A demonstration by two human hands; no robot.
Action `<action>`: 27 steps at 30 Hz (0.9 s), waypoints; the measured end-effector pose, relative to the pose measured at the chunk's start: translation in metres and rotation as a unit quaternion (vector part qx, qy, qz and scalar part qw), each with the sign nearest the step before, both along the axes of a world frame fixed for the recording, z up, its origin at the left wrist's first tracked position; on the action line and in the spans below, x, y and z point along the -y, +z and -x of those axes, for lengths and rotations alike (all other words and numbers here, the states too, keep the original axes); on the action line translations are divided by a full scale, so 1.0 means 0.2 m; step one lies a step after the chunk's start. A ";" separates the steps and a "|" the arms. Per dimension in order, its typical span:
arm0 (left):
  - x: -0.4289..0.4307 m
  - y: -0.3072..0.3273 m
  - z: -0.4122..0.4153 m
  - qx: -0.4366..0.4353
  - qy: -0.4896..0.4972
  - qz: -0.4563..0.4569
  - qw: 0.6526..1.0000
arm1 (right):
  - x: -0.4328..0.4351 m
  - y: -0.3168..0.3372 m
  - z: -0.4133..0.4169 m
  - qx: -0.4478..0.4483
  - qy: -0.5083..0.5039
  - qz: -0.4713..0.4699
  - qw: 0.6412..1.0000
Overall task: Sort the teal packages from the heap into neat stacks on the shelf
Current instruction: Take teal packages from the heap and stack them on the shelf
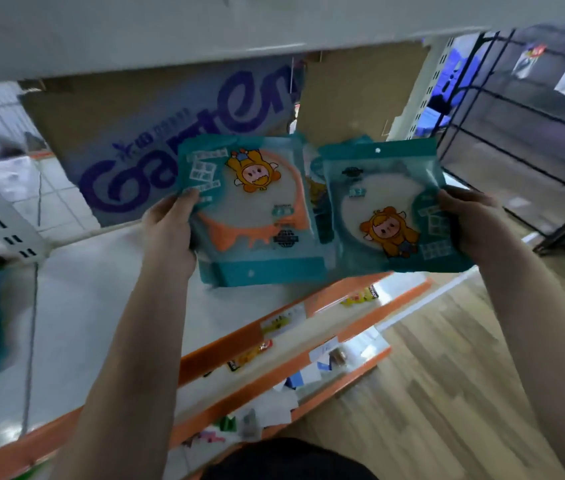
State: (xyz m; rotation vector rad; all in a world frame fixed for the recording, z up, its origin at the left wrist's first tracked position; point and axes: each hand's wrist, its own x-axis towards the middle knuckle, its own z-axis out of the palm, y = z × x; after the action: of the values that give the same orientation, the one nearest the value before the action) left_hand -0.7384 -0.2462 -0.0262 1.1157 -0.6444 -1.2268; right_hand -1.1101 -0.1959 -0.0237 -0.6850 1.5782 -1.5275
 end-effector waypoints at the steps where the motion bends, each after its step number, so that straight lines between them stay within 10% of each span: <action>1: 0.01 0.00 0.04 0.003 -0.001 0.006 1.000 | 0.06 0.00 0.06 0.001 0.004 0.001 1.000; 22: -0.03 -0.09 0.66 0.046 0.168 0.038 0.984 | 1.10 -0.15 0.66 -0.112 0.209 -0.056 0.970; 27: -0.07 -0.10 0.77 0.043 0.175 0.047 0.982 | 1.20 -0.21 0.67 -0.254 0.236 -0.081 0.935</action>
State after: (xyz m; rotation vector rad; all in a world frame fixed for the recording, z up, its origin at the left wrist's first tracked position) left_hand -0.8932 -0.2312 -0.0453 1.1505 -0.5377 -0.8427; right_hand -1.2440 -0.4357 -0.0667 -1.3298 1.7144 -0.8921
